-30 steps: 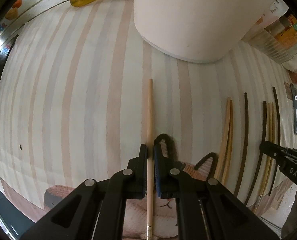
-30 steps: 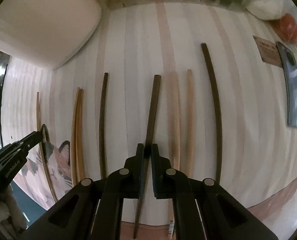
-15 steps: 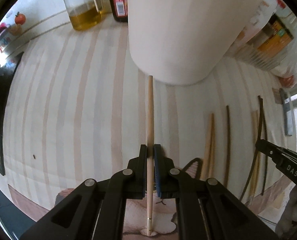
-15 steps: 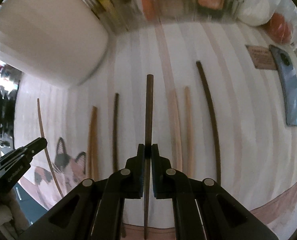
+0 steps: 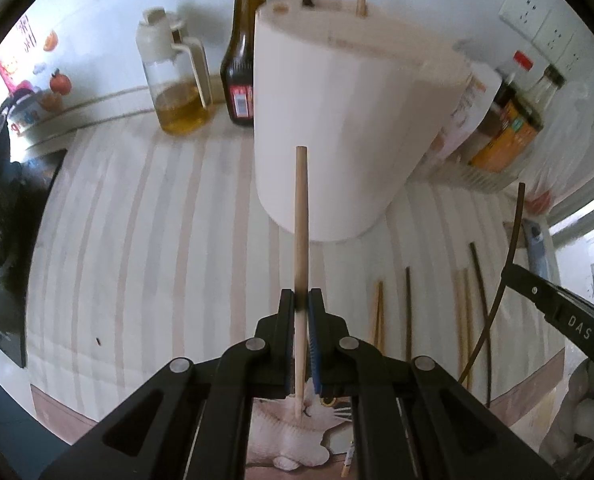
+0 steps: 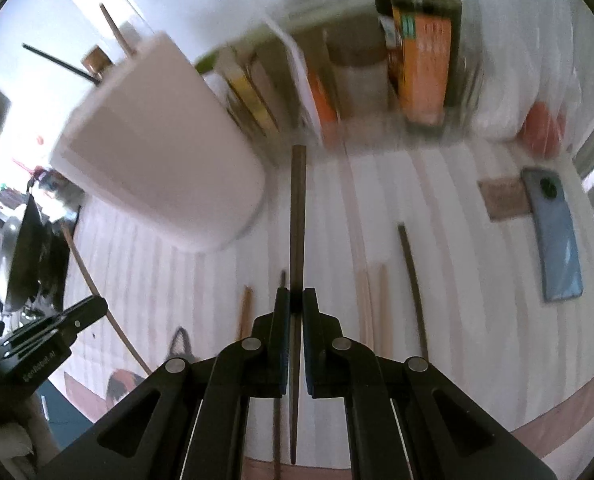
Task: Organize utensils
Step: 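Lift the light chopstick with the left tool while the right tool lifts a dark one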
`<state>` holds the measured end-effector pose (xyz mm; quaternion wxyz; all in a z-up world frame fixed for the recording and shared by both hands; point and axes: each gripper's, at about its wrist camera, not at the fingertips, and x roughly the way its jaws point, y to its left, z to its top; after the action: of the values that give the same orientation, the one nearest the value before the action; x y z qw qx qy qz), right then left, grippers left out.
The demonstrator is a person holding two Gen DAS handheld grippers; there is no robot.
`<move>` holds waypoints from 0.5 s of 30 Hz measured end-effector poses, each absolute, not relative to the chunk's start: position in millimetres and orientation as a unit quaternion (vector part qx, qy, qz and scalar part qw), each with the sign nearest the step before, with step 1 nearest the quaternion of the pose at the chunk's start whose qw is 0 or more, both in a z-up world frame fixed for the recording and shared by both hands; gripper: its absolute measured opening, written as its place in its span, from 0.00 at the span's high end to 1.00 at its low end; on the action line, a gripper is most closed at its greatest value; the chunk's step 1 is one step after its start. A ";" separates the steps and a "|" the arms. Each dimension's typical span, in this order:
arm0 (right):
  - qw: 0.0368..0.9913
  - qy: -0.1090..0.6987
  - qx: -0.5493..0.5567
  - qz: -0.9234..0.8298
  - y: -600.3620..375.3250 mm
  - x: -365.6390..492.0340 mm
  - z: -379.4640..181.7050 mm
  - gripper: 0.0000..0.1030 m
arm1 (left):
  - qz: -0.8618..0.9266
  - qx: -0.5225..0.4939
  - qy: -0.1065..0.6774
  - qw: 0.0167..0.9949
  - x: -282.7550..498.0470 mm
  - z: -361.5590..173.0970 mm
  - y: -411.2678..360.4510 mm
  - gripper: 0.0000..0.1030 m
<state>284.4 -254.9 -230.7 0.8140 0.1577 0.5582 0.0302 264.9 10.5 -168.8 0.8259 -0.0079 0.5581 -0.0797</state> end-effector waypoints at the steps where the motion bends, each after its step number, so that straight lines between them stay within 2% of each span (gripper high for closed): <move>1: 0.819 0.552 0.157 0.032 -255.4 285.3 -225.0 0.94 | -0.080 -0.009 0.555 0.828 267.1 -165.2 7.9 0.96; 15: 0.874 0.452 0.167 0.057 -242.4 304.8 -139.5 0.94 | -0.079 -0.029 0.466 0.881 280.5 -81.6 14.6 0.96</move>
<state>304.8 -242.4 -139.5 0.8745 0.1668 0.4518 0.0574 280.5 14.6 -81.6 0.8806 -0.0288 0.4664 -0.0791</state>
